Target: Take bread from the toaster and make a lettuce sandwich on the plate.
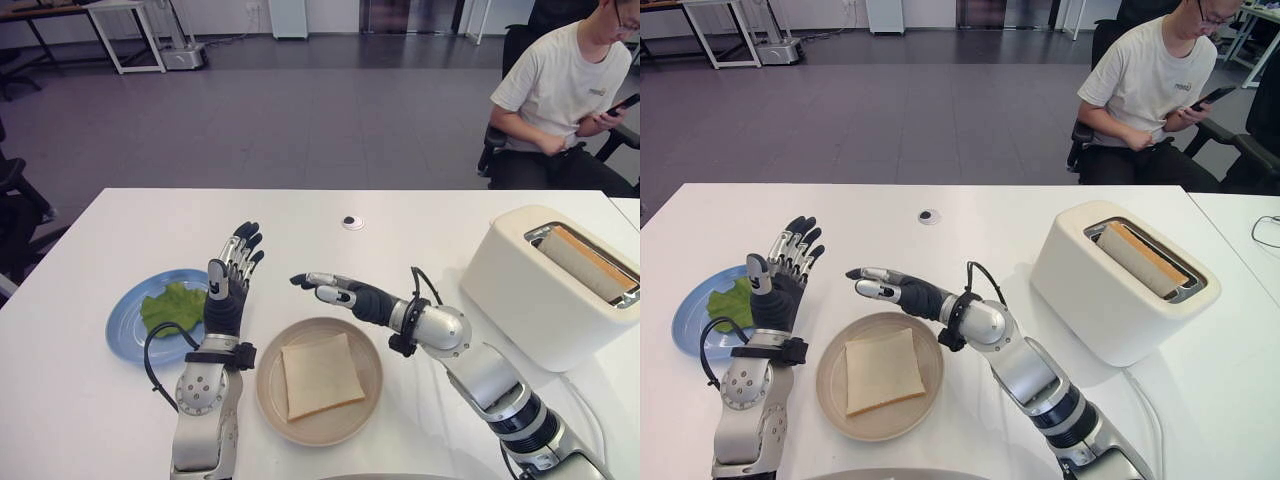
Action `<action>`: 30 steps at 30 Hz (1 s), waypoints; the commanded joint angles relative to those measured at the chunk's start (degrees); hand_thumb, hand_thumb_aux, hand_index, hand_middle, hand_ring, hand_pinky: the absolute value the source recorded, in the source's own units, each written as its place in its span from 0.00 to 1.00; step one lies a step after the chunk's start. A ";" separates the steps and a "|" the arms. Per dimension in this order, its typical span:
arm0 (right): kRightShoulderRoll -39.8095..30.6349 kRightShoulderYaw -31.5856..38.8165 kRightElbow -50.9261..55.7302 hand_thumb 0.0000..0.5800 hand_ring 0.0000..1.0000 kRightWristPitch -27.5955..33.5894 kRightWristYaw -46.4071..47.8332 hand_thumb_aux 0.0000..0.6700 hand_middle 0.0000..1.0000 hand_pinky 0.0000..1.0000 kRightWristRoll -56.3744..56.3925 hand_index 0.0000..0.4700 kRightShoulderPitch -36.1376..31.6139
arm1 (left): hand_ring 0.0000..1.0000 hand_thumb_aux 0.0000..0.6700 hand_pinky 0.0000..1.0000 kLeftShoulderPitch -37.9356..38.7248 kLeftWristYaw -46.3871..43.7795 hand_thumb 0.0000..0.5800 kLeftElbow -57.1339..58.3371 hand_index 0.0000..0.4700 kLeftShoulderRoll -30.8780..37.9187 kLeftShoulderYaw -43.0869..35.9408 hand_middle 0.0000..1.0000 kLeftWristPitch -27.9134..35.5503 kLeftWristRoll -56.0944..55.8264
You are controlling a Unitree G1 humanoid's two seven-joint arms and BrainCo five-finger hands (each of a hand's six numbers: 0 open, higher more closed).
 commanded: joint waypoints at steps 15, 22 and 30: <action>10.57 -26.65 0.71 0.00 0.00 -23.07 -11.34 0.00 0.00 0.00 9.68 0.00 28.84 | 0.00 0.00 0.00 -6.76 -2.08 0.00 36.03 0.00 50.22 2.92 0.00 -11.96 44.72; 13.67 -27.36 3.62 0.00 0.00 -31.44 -12.11 0.00 0.00 0.00 11.08 0.00 36.66 | 0.00 0.00 0.00 -12.46 0.77 0.00 45.11 0.00 57.24 -7.00 0.00 -14.00 57.89; 14.54 -26.83 1.74 0.00 0.00 -29.86 -12.36 0.00 0.00 0.00 13.37 0.00 36.87 | 0.00 0.07 0.00 -16.60 6.17 0.14 47.97 0.07 56.32 -13.75 0.00 -11.49 64.64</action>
